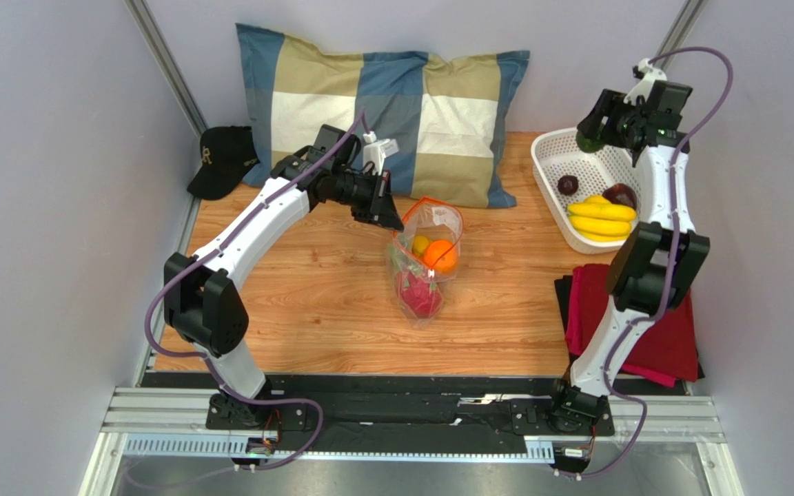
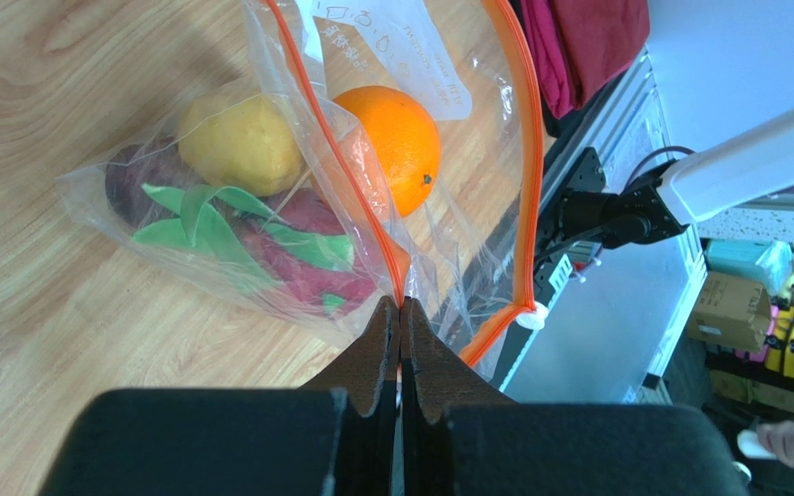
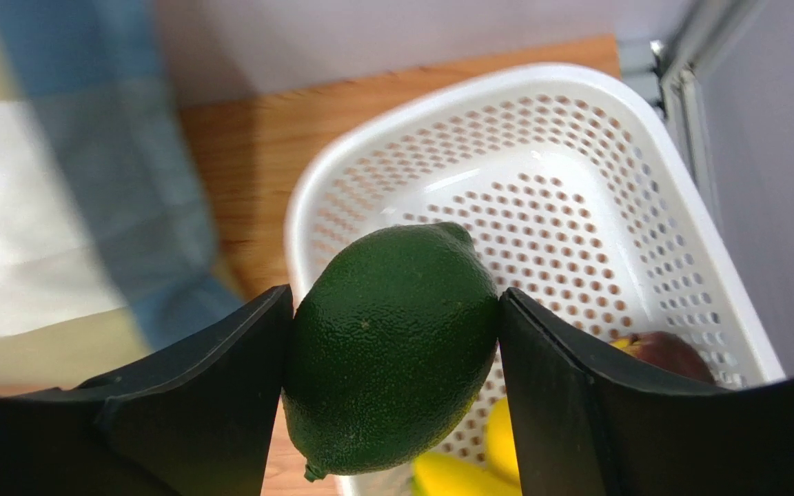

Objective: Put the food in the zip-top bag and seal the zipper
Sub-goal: Pick up the fake fruit from the bin, then place the fake fruit in the zipper food storage bag.

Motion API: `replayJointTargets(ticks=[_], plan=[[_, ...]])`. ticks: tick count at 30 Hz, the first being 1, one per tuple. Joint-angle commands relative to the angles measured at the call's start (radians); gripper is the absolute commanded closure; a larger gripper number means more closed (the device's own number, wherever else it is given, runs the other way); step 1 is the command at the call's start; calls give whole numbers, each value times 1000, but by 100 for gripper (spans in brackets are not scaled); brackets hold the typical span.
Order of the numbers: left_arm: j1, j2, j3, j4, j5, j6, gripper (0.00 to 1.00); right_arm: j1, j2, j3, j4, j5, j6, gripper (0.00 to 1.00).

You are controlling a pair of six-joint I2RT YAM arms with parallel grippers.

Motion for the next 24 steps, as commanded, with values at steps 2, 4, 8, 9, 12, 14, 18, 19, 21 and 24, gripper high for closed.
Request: replayJointTargets(ticks=[2,4,8,9,12,14,18,19,21,24], plan=[[-14,-30,37,23,27,-1,100,70,-275,-177,21,-258,106,57],[-17,-33,37,21,24,-1,100,129,-380,-243,25,-326,152,57],[-19,-33,34,23,17,-2,100,267,-527,-396,34,-388,189,57],[-19,-36,33,23,19,-4,100,297,-555,-453,41,-393,195,57],[-22,-44,28,23,16,-1,100,454,-636,-542,74,-376,180,56],[-23,-47,25,23,19,1,100,507,-664,-574,74,-342,155,56],[-26,-53,27,23,22,2,100,648,-661,-654,76,-310,137,53],[-25,-53,25,21,24,4,100,673,-655,-668,67,-290,121,52],[-25,-54,22,21,22,5,100,725,-632,-662,30,-269,74,42],[-25,-65,19,18,17,11,100,757,-603,-616,-94,-259,-7,13]])
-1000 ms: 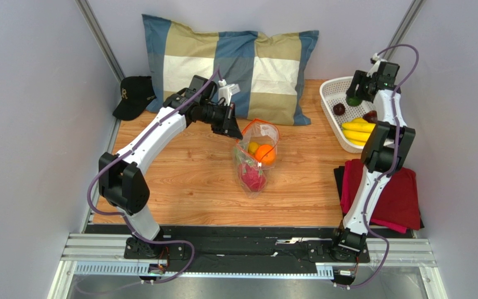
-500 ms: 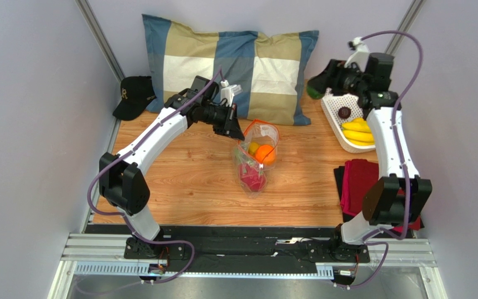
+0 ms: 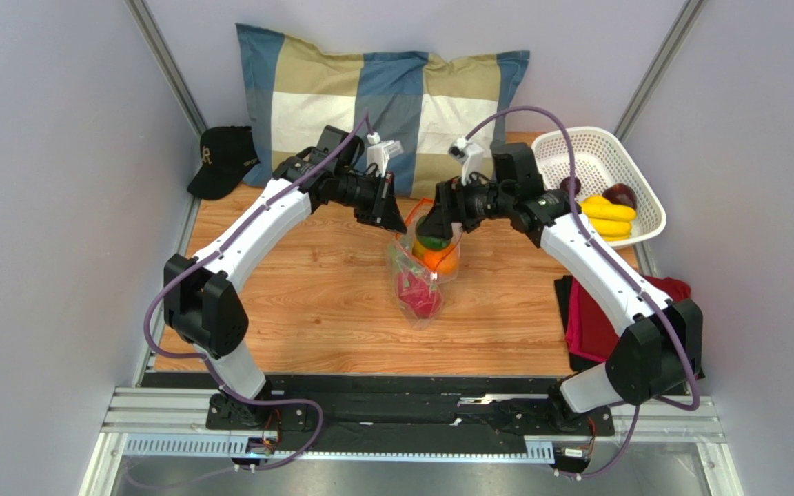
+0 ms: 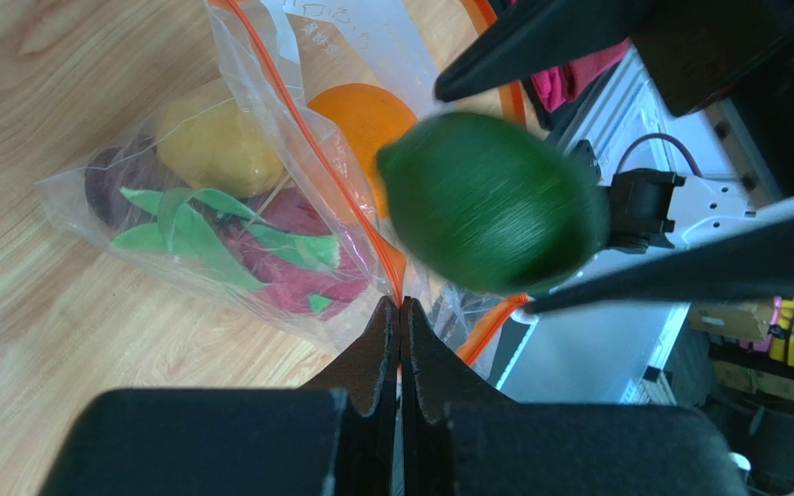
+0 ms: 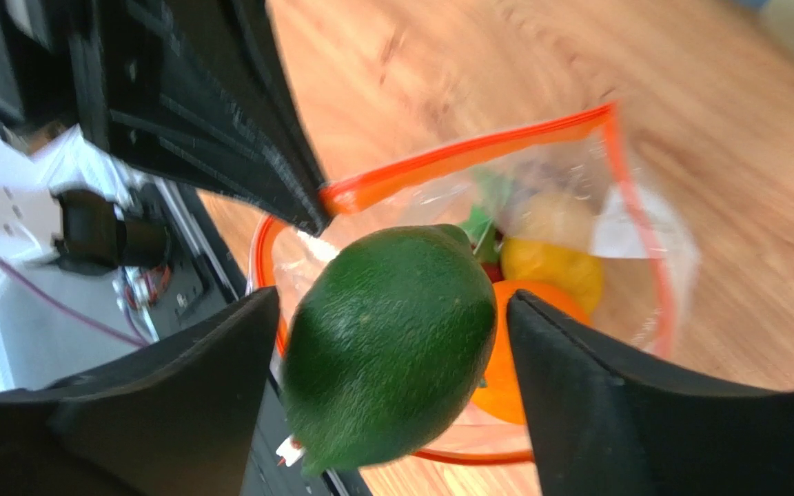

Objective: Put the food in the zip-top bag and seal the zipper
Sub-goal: Place the fake fruit in the zipper food storage bag, then pick up the fake fruit from the bin.

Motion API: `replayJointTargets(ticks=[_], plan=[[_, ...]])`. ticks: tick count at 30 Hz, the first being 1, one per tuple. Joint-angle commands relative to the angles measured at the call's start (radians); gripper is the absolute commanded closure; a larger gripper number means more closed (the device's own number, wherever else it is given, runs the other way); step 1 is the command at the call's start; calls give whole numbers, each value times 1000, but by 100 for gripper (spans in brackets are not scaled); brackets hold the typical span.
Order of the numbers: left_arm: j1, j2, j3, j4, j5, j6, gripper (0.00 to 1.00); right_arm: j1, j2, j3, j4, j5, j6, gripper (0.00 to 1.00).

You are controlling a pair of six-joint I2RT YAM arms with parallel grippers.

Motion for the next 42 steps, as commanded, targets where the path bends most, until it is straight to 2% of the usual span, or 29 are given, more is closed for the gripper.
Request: replayJointTargets(ticks=[1,8,10,12,21,24,25,26,27,28,32,33,35,37,42], plan=[[-5,-65,17,17,14,15,100,41,17,74,-134,35,-136,0],[-5,-79,4,12,12,36,100,-4,-3,190,-212,92,-193,0],[-5,-82,-1,12,9,41,100,-21,8,185,-214,168,-219,0],[-5,-83,-6,12,7,50,100,-31,22,191,-219,230,-236,2],[-5,-86,-4,8,-6,68,100,-36,131,214,-291,264,-239,16],[-5,-88,-7,2,-12,76,100,-36,163,213,-314,270,-257,33],[-5,-86,-7,2,-14,81,100,-36,171,226,-338,267,-259,46],[-5,-89,-7,-6,-23,81,100,-34,178,246,-357,258,-262,54],[-6,-91,-7,-9,-31,84,100,-39,186,266,-402,217,-268,66],[-5,-102,-6,-15,-60,94,100,-44,180,289,-413,189,-268,100],[-17,-174,27,-32,-218,81,100,-51,58,270,-368,6,-222,100],[-25,-197,28,-25,-241,79,100,-48,-14,238,-282,-52,-181,100],[-63,-253,-5,12,-321,81,100,-35,-58,164,-207,-49,-157,100],[-98,-255,-28,9,-354,84,100,-21,-41,159,-217,-37,-191,100],[-103,-180,-15,-61,-325,62,100,-21,80,202,-315,-11,-222,100]])
